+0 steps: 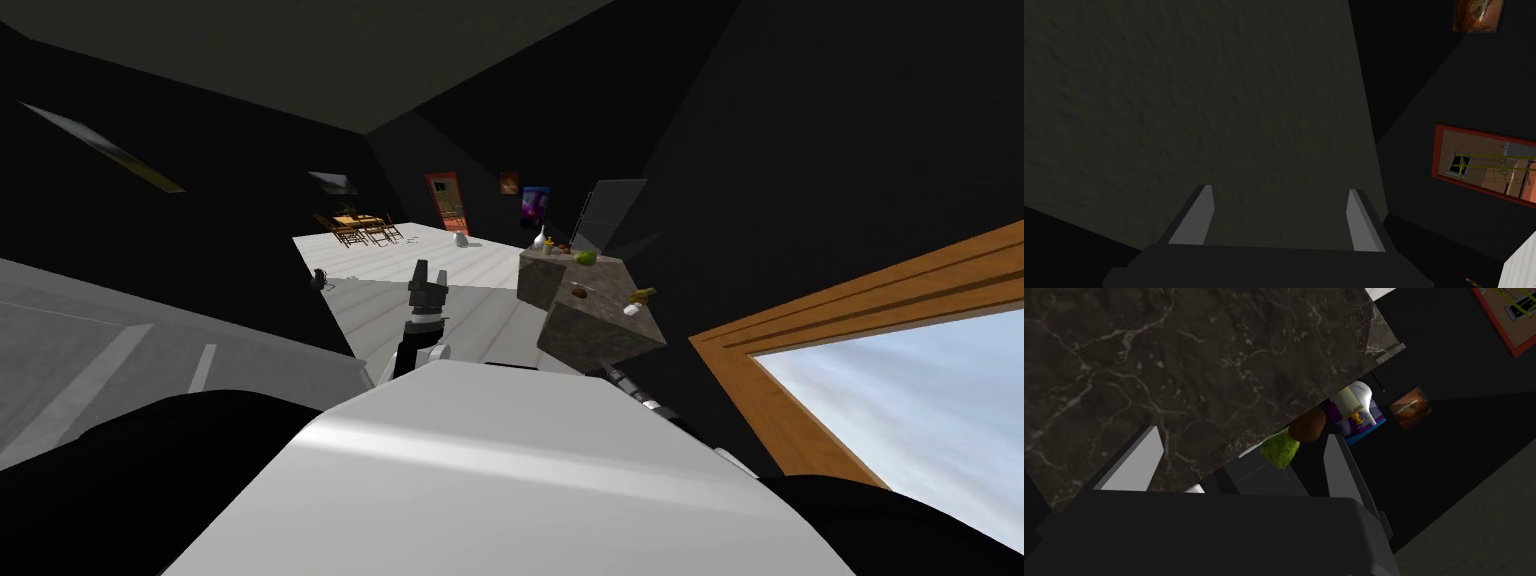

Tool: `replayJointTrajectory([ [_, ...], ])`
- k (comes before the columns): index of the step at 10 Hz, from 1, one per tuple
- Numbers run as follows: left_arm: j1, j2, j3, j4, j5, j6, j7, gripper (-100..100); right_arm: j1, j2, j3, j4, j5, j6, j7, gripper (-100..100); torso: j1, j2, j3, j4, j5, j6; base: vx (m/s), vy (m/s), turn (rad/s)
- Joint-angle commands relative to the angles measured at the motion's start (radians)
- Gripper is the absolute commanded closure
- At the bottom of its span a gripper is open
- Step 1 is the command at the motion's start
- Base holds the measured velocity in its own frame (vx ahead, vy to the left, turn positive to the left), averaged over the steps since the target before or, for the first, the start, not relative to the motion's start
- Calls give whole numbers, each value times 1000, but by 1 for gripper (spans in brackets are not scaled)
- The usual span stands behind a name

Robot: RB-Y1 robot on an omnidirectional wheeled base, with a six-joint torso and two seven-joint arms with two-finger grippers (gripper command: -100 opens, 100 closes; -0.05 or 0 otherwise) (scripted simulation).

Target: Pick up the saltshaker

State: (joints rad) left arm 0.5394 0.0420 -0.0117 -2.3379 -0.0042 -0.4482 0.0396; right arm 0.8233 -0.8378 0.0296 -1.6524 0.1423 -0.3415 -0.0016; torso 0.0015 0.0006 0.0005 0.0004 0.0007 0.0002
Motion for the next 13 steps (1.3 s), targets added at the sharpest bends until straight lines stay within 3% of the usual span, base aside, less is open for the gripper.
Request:
replayJointTrajectory([
  [1,0,0,0,0,0,0,0,0,25,-50,1,32,5,0,6,-100,0,0,0,0,0,0,26,41,119],
  [4,0,0,0,0,0,0,0,0,55,-136,8,105,9,-9,17,-100,-1,-2,-1,0,0,0,43,30,123],
  [5,0,0,0,0,0,0,0,0,55,-144,8,105,9,-9,17,-100,-2,-2,-1,0,0,0,34,9,65],
  [7,0,0,0,0,0,0,0,0,80,-216,15,178,9,-24,30,-100,-3,-2,-1,0,-1,-1,64,4,165],
  [8,0,0,0,0,0,0,0,0,80,-228,15,178,9,-24,30,-100,-3,-5,-3,-1,-1,-1,72,-9,53],
  [13,0,0,0,0,0,0,0,0,117,-377,33,318,1,-66,65,-100,-6,-4,-2,-1,-1,0,74,-40,124],
])
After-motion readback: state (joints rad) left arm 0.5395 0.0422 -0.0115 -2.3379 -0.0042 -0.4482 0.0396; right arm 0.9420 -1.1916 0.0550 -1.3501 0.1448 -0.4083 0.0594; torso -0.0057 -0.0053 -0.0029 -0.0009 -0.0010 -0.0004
